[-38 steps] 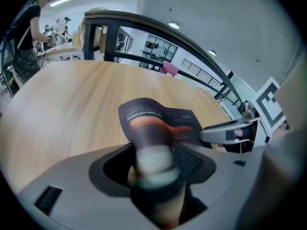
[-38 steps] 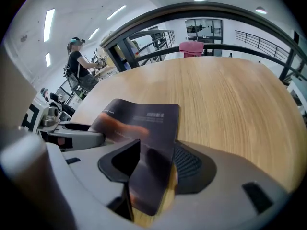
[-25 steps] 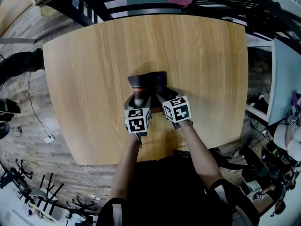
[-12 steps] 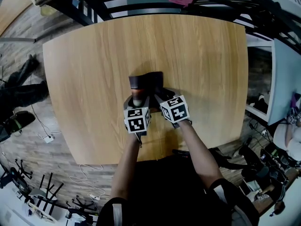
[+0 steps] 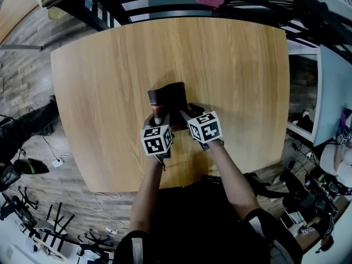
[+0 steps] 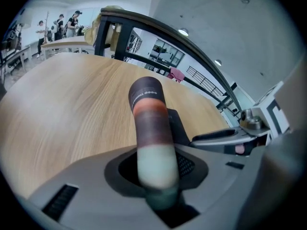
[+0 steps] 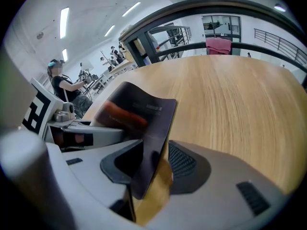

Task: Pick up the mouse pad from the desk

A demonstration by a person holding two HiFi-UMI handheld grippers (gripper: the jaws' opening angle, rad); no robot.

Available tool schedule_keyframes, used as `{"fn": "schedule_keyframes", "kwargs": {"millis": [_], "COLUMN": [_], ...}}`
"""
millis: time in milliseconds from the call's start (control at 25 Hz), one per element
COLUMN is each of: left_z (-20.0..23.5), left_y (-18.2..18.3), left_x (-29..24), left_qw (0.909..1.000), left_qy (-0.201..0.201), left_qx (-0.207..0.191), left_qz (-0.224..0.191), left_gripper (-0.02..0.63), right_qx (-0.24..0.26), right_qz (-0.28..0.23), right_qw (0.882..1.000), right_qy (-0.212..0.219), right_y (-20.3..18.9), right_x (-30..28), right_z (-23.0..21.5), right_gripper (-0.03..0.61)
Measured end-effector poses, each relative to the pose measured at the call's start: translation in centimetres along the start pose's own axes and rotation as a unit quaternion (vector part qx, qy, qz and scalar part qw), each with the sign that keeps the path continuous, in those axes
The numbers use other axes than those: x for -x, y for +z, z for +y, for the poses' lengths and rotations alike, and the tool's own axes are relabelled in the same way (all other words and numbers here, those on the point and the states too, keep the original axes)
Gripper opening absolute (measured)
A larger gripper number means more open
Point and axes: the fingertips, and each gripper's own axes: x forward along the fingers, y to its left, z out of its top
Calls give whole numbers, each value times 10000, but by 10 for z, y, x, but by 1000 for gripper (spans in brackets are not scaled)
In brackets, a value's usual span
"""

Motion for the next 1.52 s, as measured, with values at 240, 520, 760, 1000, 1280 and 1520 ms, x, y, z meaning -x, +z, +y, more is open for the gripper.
{"fn": "schedule_keyframes", "kwargs": {"millis": [240, 520, 760, 1000, 1280, 1520], "left_z": [-3, -11, -21, -32, -52, -70], "left_y": [-1, 0, 2, 7, 8, 8], "left_x": [0, 4, 13, 18, 31, 41], "left_qw": [10000, 9997, 9993, 9987, 9979, 9969], "left_qy": [-75, -187, -264, -291, -381, -400], "left_qx": [-7, 86, 75, 11, 18, -61], "left_qz": [-26, -106, -259, -414, -530, -668], "left_gripper": [100, 54, 44, 43, 43, 43], "right_qx": [-46, -27, -55, -85, -128, -192], "right_qz": [-29, -89, -205, -395, -601, -766], "right_qw": [10000, 9999, 9997, 9991, 9980, 9968], "right_qy": [-14, -46, -82, -100, -120, -80], "right_y": [-2, -1, 0, 6, 7, 1], "right_x": [4, 14, 28, 38, 60, 76], "right_z": [-2, -4, -6, -11, -16, -21], "right_gripper": [178, 178, 178, 175, 170, 166]}}
